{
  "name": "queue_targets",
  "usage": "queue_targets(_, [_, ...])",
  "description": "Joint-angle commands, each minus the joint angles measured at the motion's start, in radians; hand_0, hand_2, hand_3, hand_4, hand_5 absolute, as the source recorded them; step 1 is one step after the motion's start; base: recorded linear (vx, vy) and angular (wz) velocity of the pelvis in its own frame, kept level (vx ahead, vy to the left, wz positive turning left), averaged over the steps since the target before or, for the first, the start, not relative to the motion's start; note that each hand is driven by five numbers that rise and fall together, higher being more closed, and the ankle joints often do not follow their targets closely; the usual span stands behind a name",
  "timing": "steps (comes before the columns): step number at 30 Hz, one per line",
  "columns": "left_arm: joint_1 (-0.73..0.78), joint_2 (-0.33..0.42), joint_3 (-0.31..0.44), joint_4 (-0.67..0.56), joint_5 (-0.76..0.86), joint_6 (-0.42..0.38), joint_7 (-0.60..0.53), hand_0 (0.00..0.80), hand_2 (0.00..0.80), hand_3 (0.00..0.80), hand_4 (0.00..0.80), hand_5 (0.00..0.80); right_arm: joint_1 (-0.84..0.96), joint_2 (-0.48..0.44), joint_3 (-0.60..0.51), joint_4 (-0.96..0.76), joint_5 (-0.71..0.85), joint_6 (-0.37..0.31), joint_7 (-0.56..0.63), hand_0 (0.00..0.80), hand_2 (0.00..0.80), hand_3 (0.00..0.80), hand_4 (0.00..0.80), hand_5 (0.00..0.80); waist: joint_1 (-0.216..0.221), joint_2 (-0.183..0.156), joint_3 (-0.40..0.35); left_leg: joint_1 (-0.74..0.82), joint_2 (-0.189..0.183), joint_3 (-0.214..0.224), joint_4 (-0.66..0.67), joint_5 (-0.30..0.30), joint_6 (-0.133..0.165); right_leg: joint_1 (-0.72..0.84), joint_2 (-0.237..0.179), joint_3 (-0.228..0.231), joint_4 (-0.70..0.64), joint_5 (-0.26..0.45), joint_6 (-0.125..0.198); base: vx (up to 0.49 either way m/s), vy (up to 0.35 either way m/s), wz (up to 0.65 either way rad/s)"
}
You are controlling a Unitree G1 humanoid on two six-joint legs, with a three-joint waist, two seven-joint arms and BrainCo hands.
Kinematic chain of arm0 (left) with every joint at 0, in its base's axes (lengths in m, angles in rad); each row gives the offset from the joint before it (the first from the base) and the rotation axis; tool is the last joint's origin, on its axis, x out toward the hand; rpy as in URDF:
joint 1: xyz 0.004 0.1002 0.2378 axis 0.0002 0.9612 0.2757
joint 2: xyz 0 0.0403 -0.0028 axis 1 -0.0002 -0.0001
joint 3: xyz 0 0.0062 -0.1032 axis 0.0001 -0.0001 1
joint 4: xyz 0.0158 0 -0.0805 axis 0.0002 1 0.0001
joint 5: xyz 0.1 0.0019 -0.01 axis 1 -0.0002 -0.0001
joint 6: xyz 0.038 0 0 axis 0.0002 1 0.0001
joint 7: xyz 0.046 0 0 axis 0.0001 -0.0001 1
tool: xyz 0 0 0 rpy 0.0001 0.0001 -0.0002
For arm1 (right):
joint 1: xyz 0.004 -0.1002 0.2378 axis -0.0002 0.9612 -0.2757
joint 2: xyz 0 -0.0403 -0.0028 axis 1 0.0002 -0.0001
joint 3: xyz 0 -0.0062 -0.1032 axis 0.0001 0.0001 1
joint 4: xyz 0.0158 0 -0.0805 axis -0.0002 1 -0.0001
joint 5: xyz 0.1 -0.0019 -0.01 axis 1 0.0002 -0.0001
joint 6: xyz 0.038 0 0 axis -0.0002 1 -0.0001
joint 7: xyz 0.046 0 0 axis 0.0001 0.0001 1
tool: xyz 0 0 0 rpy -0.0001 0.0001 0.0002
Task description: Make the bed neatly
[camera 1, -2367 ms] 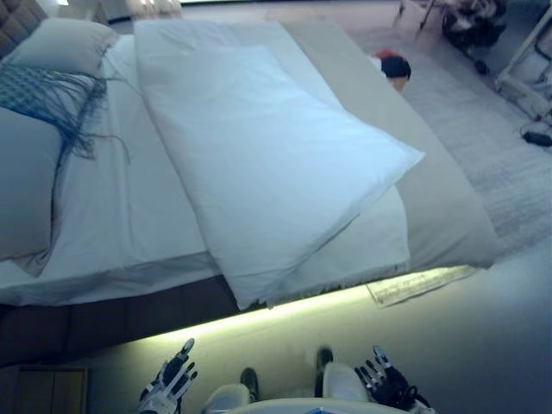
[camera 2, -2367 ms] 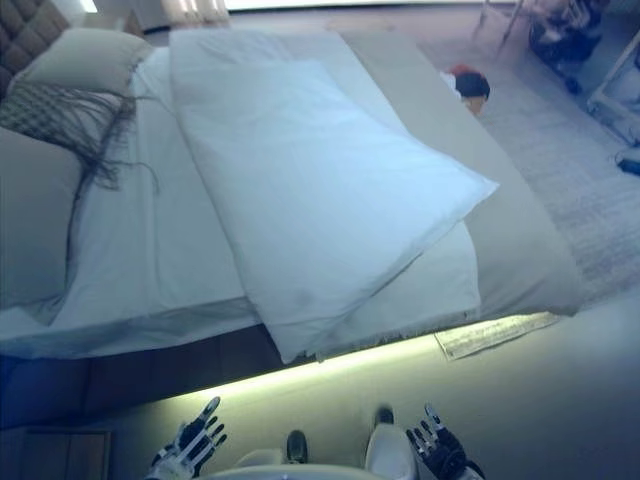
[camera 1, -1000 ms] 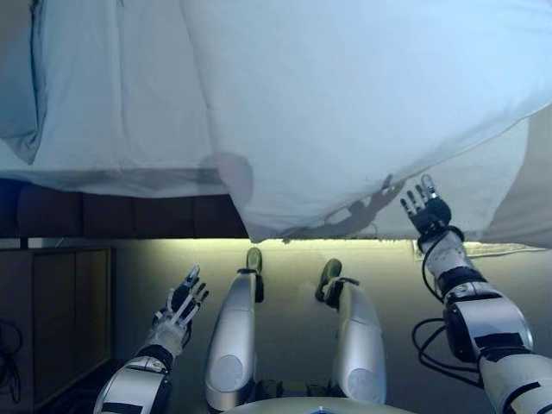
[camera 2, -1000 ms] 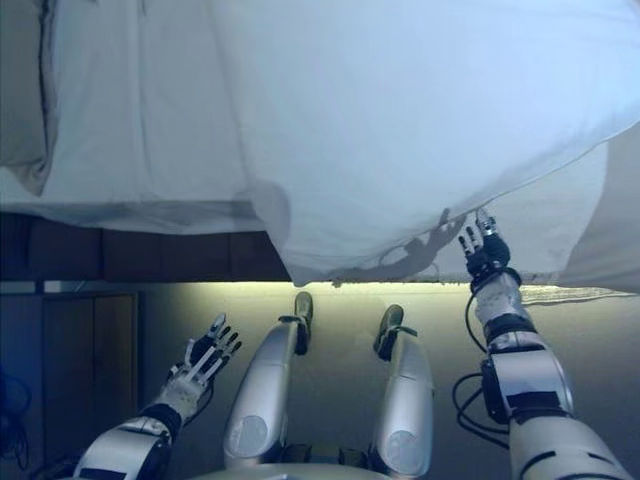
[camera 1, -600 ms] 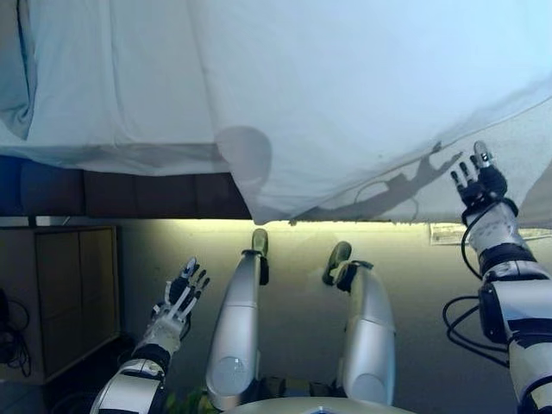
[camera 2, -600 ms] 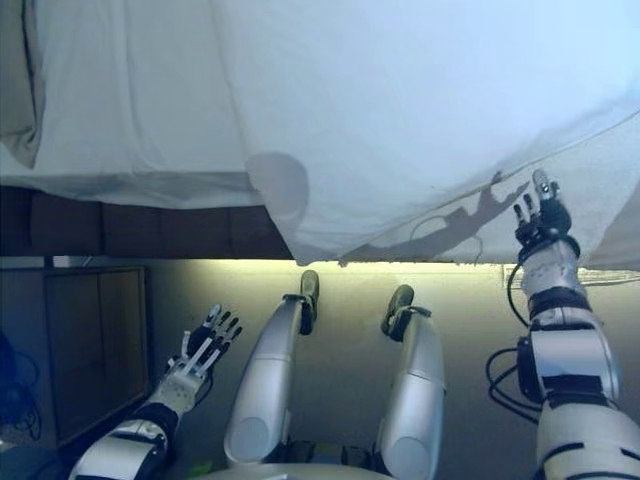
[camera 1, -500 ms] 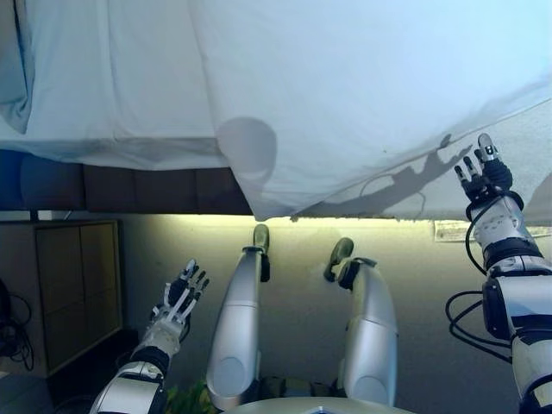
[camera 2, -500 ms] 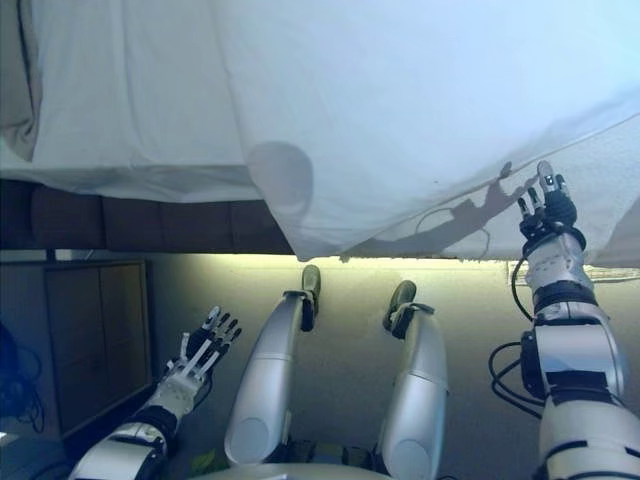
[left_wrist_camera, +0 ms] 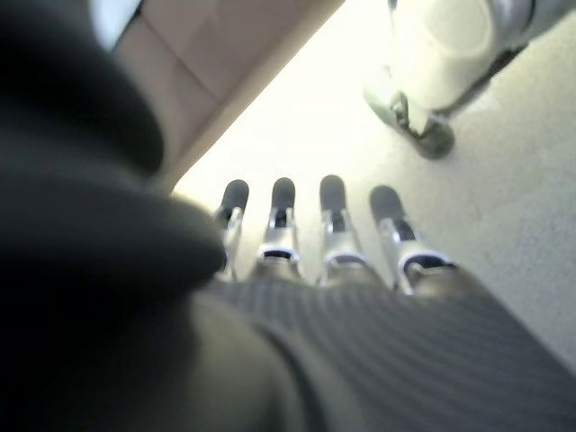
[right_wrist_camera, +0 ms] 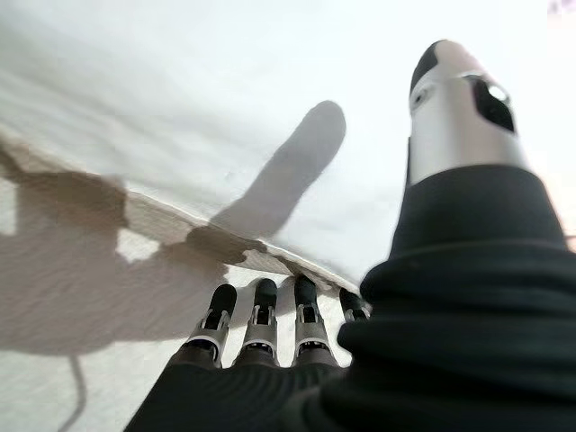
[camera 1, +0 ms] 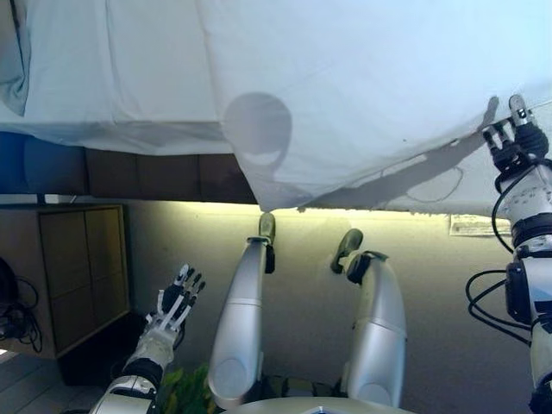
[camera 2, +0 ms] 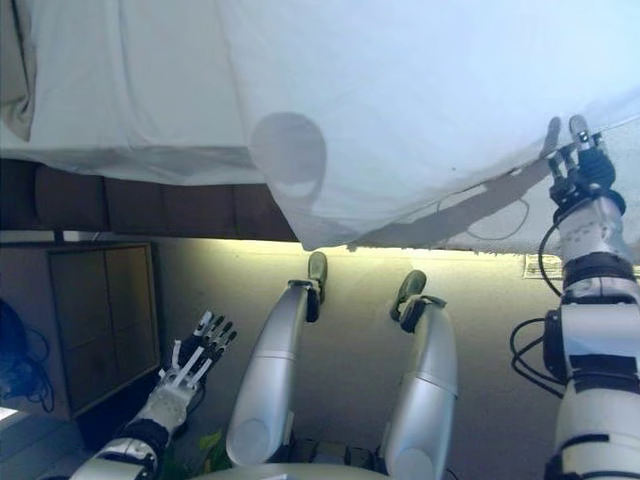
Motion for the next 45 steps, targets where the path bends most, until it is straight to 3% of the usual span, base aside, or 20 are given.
queue_targets(1, [0.088, 0.028, -0.025, -0.017, -0.035, -0.02, -0.015, 0.0, 0.0, 0.0, 0.0, 0.0, -0.072, -0.112, 0.066, -0.037, -0.016, -0.018, 0.048, 0.0, 0.0, 0.0, 0.0, 0.0, 0.011, 0.047, -0.004, 0.034, 0.005, -0.007, -0.056, 0.009, 0.031, 0.006, 0.004, 0.101, -0.015, 0.041, 0.051, 0.016, 0.008, 0.11])
queue_targets(17, [0.166, 0.048, 0.009, -0.065, 0.0, 0.005, -0.054, 0.0, 0.0, 0.0, 0.0, 0.0, -0.213, -0.167, 0.128, -0.128, 0.024, -0.05, 0.12, 0.0, 0.0, 0.0, 0.0, 0.0, 0.043, 0.046, -0.004, 0.059, 0.008, -0.023, -0.094, 0.041, 0.02, 0.031, -0.001, 0.072, -0.014, 0.03, 0.041, 0.002, -0.002, 0.02])
queue_targets(18, [0.168, 0.049, 0.008, -0.067, 0.002, 0.006, -0.055, 0.0, 0.0, 0.0, 0.0, 0.0, -0.213, -0.167, 0.131, -0.137, 0.019, -0.059, 0.123, 0.264, 0.264, 0.264, 0.264, 0.264, 0.043, 0.045, -0.004, 0.061, 0.009, -0.023, -0.095, 0.042, 0.02, 0.034, -0.001, 0.071, -0.016, 0.03, 0.04, 0.0, 0.0, 0.0])
queue_targets(19, [0.17, 0.05, 0.008, -0.068, 0.003, 0.007, -0.058, 0.0, 0.0, 0.0, 0.0, 0.0, -0.213, -0.167, 0.137, -0.15, 0.025, -0.07, 0.136, 0.8, 0.8, 0.8, 0.8, 0.8, 0.042, 0.044, -0.004, 0.067, 0.009, -0.023, -0.098, 0.044, 0.02, 0.039, 0.001, 0.071, -0.019, 0.031, 0.039, 0.0, 0.0, 0.0])
queue_targets(34, [0.168, 0.067, 0.027, -0.051, 0.008, 0.017, -0.063, 0.0, 0.0, 0.0, 0.0, 0.0, -0.168, -0.176, 0.096, -0.123, 0.03, -0.039, 0.222, 0.8, 0.8, 0.8, 0.8, 0.8, 0.043, 0.032, -0.004, 0.153, 0.013, -0.012, -0.131, 0.041, 0.018, 0.131, -0.008, 0.047, -0.061, 0.03, 0.044, -0.004, 0.0, 0.0])
queue_targets(45, [0.118, 0.071, 0.035, -0.067, -0.027, -0.026, -0.096, 0.0, 0.0, 0.0, 0.0, 0.0, -0.126, -0.133, 0.079, -0.123, 0.043, -0.001, 0.273, 0.8, 0.8, 0.8, 0.8, 0.8, 0.042, -0.009, -0.004, 0.322, 0.026, 0.003, -0.241, 0.063, -0.001, 0.313, -0.005, 0.01, -0.2, 0.063, 0.066, -0.011, 0.021, 0.0])
